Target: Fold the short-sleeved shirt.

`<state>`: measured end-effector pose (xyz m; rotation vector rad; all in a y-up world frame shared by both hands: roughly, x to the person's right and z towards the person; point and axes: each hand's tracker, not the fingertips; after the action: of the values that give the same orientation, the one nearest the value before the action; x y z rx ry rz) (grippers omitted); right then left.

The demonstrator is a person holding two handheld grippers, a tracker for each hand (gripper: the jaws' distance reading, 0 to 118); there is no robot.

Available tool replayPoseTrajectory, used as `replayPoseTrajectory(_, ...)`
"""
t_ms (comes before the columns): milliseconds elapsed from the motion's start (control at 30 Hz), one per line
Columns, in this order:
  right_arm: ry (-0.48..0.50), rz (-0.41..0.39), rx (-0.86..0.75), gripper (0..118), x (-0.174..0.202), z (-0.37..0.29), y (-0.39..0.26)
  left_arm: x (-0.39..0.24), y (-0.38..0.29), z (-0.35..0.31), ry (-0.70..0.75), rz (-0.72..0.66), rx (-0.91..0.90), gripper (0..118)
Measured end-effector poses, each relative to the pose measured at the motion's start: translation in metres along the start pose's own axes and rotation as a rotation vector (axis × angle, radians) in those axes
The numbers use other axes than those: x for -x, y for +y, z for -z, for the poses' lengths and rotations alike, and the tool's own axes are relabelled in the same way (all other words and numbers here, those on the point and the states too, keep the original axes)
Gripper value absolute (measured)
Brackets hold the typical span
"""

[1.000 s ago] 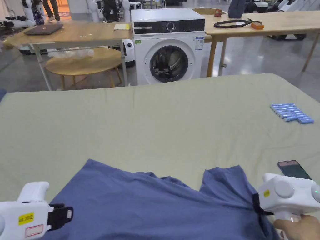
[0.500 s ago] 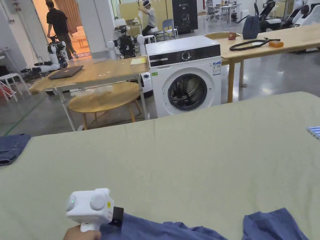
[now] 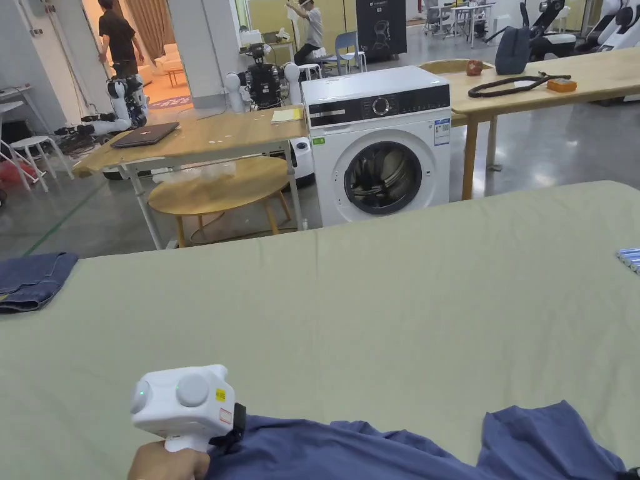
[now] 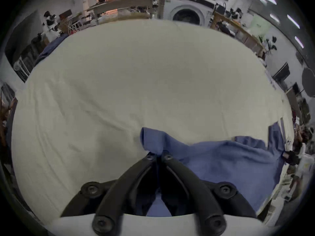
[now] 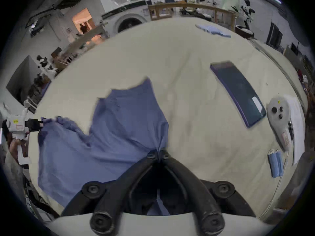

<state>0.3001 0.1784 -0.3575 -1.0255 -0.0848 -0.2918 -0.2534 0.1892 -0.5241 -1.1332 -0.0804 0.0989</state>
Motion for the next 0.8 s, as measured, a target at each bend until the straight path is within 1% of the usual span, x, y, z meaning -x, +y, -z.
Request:
replayPoseTrajectory(33,0.03,-0.005,-0.024,0,0.004,-0.012,0.004,0.001,0.002,-0.015,0.022,0.03,-0.043,0)
replayPoseTrajectory(100,0.009,-0.076,-0.076,0,0.019,-0.031,0.015,0.006,0.006,-0.048,0.058,0.086,-0.091,0)
replayPoseTrajectory(200,0.052,-0.16,-0.147,0,0.047,-0.067,0.033,0.02,0.01,-0.101,0.015,0.03,-0.154,0)
replayPoseTrajectory(267,0.059,-0.215,-0.197,0,0.069,-0.089,0.043,0.028,0.01,-0.138,0.008,0.01,-0.22,0)
replayPoseTrajectory(367,0.045,-0.296,-0.276,0,0.098,-0.12,0.068,0.038,0.013,-0.193,0.09,0.068,-0.309,0)
replayPoseTrajectory(467,0.057,-0.328,-0.352,0,0.121,-0.155,0.096,0.057,0.014,-0.248,0.121,0.045,-0.382,0)
replayPoseTrajectory(567,0.042,-0.353,-0.417,0,0.146,-0.192,0.125,0.081,0.022,-0.298,0.137,0.004,-0.454,0)
replayPoseTrajectory(667,0.044,-0.364,-0.477,0,0.164,-0.217,0.164,0.097,0.025,-0.347,0.177,-0.014,-0.537,0)
replayPoseTrajectory(733,0.057,-0.351,-0.52,0,0.179,-0.238,0.187,0.109,0.033,-0.373,0.159,-0.064,-0.583,0)
replayPoseTrajectory(800,0.059,-0.36,-0.56,0,0.199,-0.259,0.209,0.113,0.044,-0.396,0.123,-0.123,-0.632,0)
